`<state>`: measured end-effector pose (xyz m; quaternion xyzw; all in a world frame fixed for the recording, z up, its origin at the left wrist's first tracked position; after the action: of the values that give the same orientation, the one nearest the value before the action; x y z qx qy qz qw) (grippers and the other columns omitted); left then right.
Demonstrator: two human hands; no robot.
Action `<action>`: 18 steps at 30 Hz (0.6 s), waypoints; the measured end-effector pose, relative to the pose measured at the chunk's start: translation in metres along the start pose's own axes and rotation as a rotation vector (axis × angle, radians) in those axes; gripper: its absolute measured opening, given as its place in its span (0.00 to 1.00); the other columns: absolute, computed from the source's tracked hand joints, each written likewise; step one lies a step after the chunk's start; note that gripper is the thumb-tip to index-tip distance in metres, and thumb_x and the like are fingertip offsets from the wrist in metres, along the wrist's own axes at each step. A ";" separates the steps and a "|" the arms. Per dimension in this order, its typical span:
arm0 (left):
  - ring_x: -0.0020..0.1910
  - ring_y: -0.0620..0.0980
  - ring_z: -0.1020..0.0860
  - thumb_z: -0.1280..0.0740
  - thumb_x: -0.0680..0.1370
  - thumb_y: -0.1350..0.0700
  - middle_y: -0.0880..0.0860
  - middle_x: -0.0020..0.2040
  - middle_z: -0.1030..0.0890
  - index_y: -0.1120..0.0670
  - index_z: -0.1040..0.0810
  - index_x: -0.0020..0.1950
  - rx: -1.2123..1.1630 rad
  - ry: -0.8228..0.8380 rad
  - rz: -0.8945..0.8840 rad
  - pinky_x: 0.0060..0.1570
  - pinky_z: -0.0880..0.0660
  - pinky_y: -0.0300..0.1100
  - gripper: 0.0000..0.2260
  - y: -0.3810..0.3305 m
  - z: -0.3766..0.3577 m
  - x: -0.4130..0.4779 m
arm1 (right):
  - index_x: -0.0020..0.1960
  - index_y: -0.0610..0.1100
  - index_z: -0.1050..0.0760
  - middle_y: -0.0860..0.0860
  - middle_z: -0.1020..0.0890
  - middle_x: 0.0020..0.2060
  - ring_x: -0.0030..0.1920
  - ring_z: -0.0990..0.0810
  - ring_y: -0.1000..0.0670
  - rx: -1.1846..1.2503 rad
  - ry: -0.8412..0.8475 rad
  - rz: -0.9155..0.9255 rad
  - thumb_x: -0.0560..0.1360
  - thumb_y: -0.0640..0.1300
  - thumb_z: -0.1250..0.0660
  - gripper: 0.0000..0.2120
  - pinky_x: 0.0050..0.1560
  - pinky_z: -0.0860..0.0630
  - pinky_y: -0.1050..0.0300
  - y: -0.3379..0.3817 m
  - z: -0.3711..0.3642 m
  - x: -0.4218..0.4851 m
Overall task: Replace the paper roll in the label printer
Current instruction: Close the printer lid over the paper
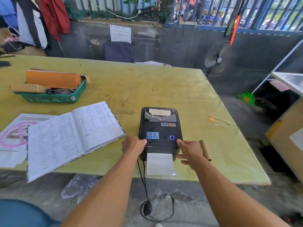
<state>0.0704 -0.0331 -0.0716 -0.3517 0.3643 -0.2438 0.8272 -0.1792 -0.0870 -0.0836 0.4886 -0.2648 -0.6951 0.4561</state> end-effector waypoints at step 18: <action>0.56 0.58 0.20 0.27 0.75 0.57 0.60 0.61 0.20 0.61 0.25 0.64 -0.076 0.069 0.054 0.55 0.21 0.52 0.20 0.007 -0.006 0.004 | 0.42 0.50 0.26 0.53 0.18 0.37 0.26 0.15 0.50 0.029 0.003 -0.039 0.78 0.54 0.33 0.09 0.34 0.22 0.54 -0.008 -0.003 0.009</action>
<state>0.0691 -0.0334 -0.0810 -0.3642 0.4111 -0.2191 0.8065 -0.1805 -0.0914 -0.0953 0.5012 -0.2645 -0.6993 0.4357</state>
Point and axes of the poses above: each hand's wrist, its own x-axis towards the middle knuckle, its own z-axis out of the back of the hand, y = z × x, the point moved 8 cm from there along x, towards the middle knuckle
